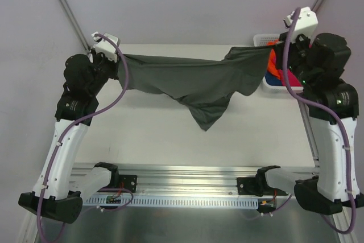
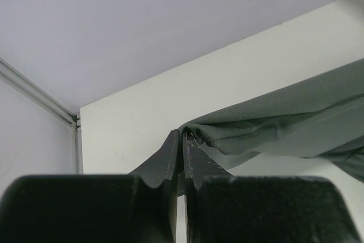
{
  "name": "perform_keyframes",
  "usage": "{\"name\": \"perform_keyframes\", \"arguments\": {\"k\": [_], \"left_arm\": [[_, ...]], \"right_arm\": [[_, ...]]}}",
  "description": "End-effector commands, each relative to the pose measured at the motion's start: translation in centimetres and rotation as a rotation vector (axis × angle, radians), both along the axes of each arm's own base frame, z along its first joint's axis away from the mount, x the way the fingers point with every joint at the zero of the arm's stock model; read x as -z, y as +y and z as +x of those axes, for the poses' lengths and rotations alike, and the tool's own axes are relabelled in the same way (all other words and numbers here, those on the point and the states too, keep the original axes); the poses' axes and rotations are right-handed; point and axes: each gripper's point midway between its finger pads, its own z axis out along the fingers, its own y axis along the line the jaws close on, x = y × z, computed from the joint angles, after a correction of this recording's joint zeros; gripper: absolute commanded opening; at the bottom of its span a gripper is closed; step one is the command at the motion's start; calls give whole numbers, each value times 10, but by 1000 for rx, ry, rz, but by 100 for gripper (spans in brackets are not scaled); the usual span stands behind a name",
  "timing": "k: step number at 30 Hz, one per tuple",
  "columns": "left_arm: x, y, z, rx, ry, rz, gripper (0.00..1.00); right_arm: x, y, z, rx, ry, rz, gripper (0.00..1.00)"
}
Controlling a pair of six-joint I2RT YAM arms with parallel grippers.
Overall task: Fold and stack the t-shirts
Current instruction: Move the tshirt to the center of the board
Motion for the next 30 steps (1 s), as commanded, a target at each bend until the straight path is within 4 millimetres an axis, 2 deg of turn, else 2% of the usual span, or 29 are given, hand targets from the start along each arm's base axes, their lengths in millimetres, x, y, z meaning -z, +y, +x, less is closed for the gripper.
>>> {"name": "perform_keyframes", "arguments": {"k": [1, 4, 8, 9, 11, 14, 15, 17, 19, 23, 24, 26, 27, 28, 29, 30], "left_arm": [[-14, 1, -10, 20, -56, 46, 0], [-29, 2, -16, 25, -96, 45, 0], [-48, 4, -19, 17, -136, 41, 0], [-59, 5, -22, 13, -161, 43, 0], [-66, 5, -25, 17, -182, 51, 0], [-76, 5, -34, 28, -214, 50, 0], [-72, 3, -36, 42, -207, 52, 0], [-63, 2, -40, 53, -202, 68, 0], [-37, 2, -38, 56, -148, 75, 0], [-17, -5, -40, 96, -91, 65, 0], [-20, -7, -41, 106, -93, 55, 0], [-19, -17, -36, 149, -61, 28, 0], [-29, -20, -36, 164, -72, 14, 0], [-31, -24, -33, 175, -59, -8, 0], [-29, -27, -27, 182, -37, -15, 0], [-36, -27, -26, 180, -41, -21, 0]], "right_arm": [[-16, -15, -22, 27, -58, 12, 1], [-33, -25, -40, 48, -114, 35, 1], [-54, -32, -50, 62, -174, 50, 1], [-58, -33, -52, 61, -187, 46, 1], [-69, -28, -58, 28, -217, 55, 0], [-73, -25, -66, 5, -221, 66, 1], [-71, -22, -69, -12, -215, 68, 1], [-53, -18, -65, -20, -174, 85, 0], [-11, -5, -58, -75, -53, 115, 1], [52, 33, -53, -198, 229, 257, 1], [57, 42, -53, -238, 269, 279, 1], [68, 45, -44, -230, 325, 305, 1], [70, 47, -41, -228, 335, 310, 0], [77, 49, -38, -230, 359, 317, 2], [86, 52, -32, -233, 392, 328, 15], [91, 61, -35, -265, 432, 367, 54]]}}
